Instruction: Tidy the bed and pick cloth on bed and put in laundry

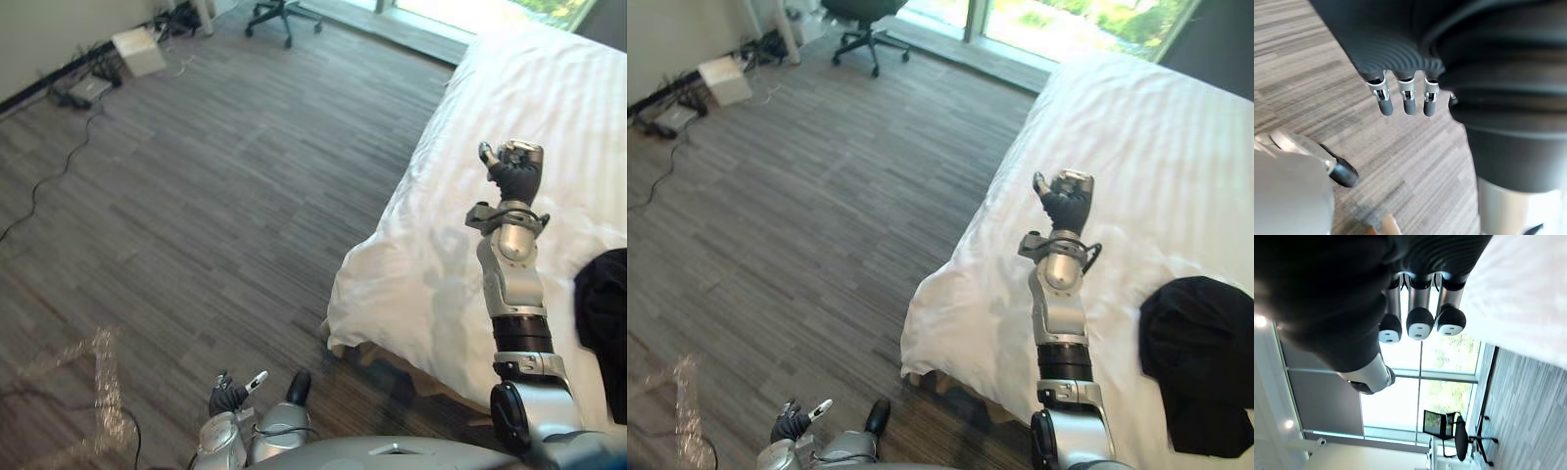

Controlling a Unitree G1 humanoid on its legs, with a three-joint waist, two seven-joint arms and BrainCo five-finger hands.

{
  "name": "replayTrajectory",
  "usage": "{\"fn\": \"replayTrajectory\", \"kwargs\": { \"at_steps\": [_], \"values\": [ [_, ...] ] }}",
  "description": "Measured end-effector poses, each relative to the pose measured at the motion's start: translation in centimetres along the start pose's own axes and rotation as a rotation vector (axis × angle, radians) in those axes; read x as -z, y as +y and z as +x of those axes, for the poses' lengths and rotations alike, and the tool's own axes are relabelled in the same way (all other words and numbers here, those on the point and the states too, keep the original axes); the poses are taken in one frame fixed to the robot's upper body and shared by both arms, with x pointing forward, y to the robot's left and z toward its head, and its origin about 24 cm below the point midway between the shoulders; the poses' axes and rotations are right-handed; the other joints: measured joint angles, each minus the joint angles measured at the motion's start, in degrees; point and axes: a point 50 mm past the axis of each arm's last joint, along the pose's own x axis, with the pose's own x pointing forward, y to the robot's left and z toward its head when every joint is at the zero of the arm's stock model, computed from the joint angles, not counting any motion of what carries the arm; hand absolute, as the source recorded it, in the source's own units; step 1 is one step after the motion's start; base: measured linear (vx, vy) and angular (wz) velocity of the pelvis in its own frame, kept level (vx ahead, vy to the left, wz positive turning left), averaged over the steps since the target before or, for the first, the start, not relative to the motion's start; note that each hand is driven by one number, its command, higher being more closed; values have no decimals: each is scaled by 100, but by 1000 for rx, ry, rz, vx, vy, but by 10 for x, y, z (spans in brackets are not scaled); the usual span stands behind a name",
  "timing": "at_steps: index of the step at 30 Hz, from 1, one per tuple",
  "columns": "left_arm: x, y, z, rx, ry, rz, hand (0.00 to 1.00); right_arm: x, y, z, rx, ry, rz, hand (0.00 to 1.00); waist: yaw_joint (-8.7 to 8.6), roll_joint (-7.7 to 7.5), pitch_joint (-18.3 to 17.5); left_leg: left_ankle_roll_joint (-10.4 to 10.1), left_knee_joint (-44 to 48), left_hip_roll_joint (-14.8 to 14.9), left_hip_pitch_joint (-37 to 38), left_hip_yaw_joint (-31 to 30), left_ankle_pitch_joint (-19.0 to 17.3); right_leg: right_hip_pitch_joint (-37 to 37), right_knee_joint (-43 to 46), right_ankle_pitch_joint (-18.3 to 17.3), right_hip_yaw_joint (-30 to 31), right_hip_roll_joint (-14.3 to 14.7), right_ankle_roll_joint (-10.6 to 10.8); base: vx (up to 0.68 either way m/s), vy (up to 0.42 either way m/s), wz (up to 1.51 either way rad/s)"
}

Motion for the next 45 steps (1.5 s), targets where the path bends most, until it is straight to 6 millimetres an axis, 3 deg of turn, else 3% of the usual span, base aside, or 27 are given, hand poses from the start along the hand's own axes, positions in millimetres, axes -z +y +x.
{"fn": "replayTrajectory", "kwargs": {
  "at_steps": [4,10,16,18,23,24,30,34,36,37,38,40,42,44,45],
  "values": [
    [-21,-14,6,38,-72,9,0,-26,31,18,-70,-79,71,100,143,33,550,-69,89,58,-308,-120,137,-304,256,-155,-120,21,-123,-118,1,11],
    [-57,-29,12,92,-199,32,0,-52,67,24,-158,-140,174,100,334,59,1248,-163,366,100,-953,-63,245,-1324,1383,-681,67,-227,-169,-158,32,-10],
    [-77,-39,12,114,-275,40,0,-38,74,26,-153,-53,226,100,374,151,1527,-255,297,166,-1670,-29,507,-2395,2126,-984,145,-384,-261,-150,-16,-5],
    [-88,-45,13,126,-304,16,0,-34,75,29,-141,-22,238,100,372,192,1586,-321,48,245,-1967,-30,743,-2891,2351,-1028,165,-389,-332,-97,-62,-6],
    [-111,-58,12,148,-380,-55,0,-46,85,41,-144,-39,279,100,361,277,1702,-395,-240,296,-2472,-52,1073,-3718,2841,-1160,184,-493,-439,-47,-86,4],
    [-115,-61,11,154,-389,-74,0,-39,86,43,-137,-1,274,100,371,305,1718,-401,-254,278,-2533,-51,1086,-3821,2940,-1195,184,-540,-450,-22,-78,10],
    [-117,-64,9,163,-402,-103,0,-24,90,42,-137,70,289,100,377,326,1726,-402,-206,204,-2799,-23,1087,-4133,3139,-1249,202,-669,-469,3,-60,6],
    [-114,-68,8,172,-391,-132,0,13,104,6,-185,192,315,100,301,307,1717,-331,119,150,-2739,135,854,-3907,2975,-1233,258,-677,-441,26,-26,-11],
    [-112,-72,7,179,-380,-138,0,68,119,-54,-249,423,289,100,201,299,1714,-297,187,154,-2487,272,741,-3573,2756,-1185,309,-623,-366,61,-25,-16],
    [-112,-73,7,183,-378,-135,0,83,120,-72,-259,496,278,100,176,296,1712,-294,188,159,-2414,297,716,-3494,2702,-1174,330,-610,-351,64,-26,-24],
    [-112,-76,7,191,-379,-123,0,110,119,-111,-279,648,250,100,112,280,1703,-279,197,176,-2259,394,664,-3330,2590,-1135,378,-583,-319,40,-12,-24],
    [-113,-80,7,203,-375,-102,0,146,102,-166,-322,861,150,100,-21,250,1694,-247,225,208,-1986,580,566,-3054,2413,-1047,483,-543,-270,33,-3,-41],
    [-116,-84,7,213,-373,-97,0,159,78,-185,-294,927,119,100,-112,221,1677,-227,327,265,-1778,782,488,-2807,2249,-927,588,-463,-257,0,4,-52],
    [-114,-84,7,216,-373,-61,0,164,62,-201,-277,962,122,100,-243,59,1536,-229,338,319,-1508,978,384,-2599,2102,-884,757,-402,-243,-25,-12,-51],
    [-112,-82,9,217,-360,-30,0,168,45,-216,-240,998,130,100,-295,-55,1298,-232,367,369,-1369,1098,270,-2459,1949,-866,830,-342,-235,-13,-37,-40]
  ]
}}
